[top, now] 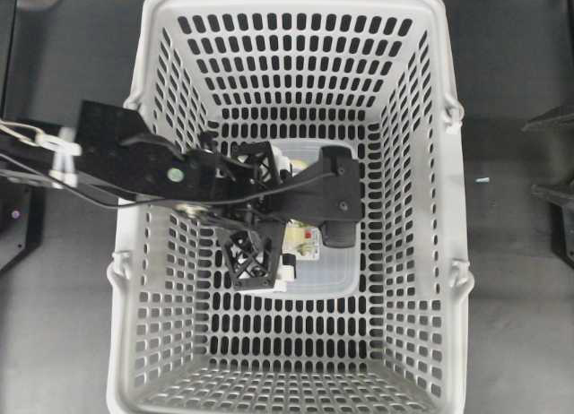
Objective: Pick up the tape dispenser from the shopping basket with the left arm.
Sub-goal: 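Lower the open left gripper around the tape dispenser and close it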
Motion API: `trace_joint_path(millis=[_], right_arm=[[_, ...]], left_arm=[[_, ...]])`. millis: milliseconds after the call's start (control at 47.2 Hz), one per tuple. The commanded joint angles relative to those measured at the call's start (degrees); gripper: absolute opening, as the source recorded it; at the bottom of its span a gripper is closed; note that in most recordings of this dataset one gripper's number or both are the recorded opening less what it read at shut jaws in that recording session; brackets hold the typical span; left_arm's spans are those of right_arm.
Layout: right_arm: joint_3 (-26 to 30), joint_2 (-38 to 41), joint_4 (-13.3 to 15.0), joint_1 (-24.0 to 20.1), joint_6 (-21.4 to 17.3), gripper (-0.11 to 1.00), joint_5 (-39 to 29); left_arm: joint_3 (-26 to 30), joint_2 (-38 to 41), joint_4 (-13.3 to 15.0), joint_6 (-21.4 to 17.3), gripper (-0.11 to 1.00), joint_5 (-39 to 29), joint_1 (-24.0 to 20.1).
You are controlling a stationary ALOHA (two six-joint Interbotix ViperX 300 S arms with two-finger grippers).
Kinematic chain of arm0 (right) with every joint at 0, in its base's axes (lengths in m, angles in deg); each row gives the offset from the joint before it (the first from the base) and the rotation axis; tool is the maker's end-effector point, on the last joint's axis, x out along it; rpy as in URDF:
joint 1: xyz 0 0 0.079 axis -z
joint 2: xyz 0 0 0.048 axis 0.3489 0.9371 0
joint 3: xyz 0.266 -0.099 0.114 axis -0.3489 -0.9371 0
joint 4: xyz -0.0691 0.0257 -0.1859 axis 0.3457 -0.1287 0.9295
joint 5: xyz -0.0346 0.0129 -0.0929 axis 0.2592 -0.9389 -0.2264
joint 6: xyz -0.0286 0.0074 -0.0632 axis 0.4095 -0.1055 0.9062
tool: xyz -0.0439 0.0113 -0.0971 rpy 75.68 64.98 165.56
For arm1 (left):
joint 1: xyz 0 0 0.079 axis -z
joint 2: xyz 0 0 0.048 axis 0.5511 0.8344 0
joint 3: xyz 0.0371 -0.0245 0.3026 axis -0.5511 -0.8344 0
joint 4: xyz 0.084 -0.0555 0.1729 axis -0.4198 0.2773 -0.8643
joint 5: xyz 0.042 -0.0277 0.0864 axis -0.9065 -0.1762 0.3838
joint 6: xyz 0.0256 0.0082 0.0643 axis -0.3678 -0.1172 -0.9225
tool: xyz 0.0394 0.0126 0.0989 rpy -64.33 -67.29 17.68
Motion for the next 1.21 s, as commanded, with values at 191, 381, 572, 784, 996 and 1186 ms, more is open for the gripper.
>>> trace_joint_path(millis=[191,381,572,784,996,1186], right_arm=[[0.26,0.44,-0.09,-0.35,0.00,0.78,0.35],[0.18,0.35,-0.09,-0.62,-0.09,0.78,0.35],[0.09,0.35,-0.09,-0.62,-0.09,0.78,0.35],[-0.09,0.26,-0.09,-0.62,-0.09,0.78,0.35],[-0.18,0.09,-0.09,-0.62,-0.09,0.78,0.35],[-0.18,0.00,-0.18,-0.62,0.00,0.78,0.35]], left_arm=[[0.18,1.67,-0.18,-0.09,0.87,1.58,-0.62],[0.53,0.53,-0.26,-0.62,0.46,0.00,-0.26],[4.22,-1.76,-0.18,-0.70,0.28,-4.66,-0.26],[18.11,-3.96,-0.26,-0.70,0.28,-17.67,-0.62],[34.10,-2.64,-0.18,-0.79,0.28,-32.26,-1.14],[38.50,-0.09,-0.18,-0.88,0.28,-36.65,-1.23]])
